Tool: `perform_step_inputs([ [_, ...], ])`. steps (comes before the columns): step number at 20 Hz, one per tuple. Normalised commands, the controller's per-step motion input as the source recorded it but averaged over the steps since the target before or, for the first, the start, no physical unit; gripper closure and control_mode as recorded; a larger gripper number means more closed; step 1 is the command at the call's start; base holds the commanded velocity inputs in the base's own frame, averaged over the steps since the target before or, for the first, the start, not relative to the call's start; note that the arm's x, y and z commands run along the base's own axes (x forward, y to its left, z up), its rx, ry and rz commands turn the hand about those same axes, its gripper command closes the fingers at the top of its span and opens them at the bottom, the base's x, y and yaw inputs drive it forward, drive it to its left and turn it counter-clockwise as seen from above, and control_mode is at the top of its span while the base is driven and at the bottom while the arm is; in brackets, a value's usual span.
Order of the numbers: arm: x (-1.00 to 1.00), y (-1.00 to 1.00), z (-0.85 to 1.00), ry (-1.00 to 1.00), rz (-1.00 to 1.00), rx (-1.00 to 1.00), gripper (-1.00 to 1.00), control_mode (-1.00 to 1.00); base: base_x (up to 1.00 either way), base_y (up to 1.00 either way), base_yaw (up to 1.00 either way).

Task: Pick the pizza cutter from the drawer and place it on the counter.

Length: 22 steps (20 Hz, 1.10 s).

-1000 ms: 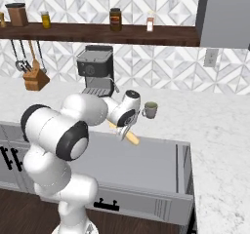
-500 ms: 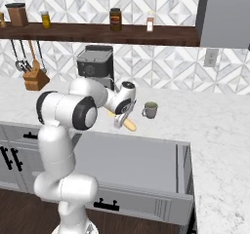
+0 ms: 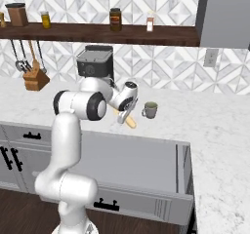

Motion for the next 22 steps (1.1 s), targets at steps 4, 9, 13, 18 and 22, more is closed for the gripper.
perform_step_inputs([
  [4, -0.26, 0.00, 0.43, -0.23, 0.00, 0.00, -1.00, -1.00, 0.00, 0.00, 0.00],
  [9, -0.79, 0.19, 0.33, -0.22, 0.02, 0.00, -1.00, -1.00, 0.00, 0.00, 0.00],
  [13, -0.65, 0.18, 0.32, -0.15, 0.04, 0.00, -1.00, -1.00, 0.00, 0.00, 0.00],
  [18, -0.97, 0.20, 0.69, -0.29, 0.01, -0.01, -1.00, -1.00, 0.00, 0.00, 0.00],
  [22, -0.69, 0.26, 0.68, -0.23, 0.00, -0.01, -1.00, -1.00, 0.00, 0.00, 0.00],
])
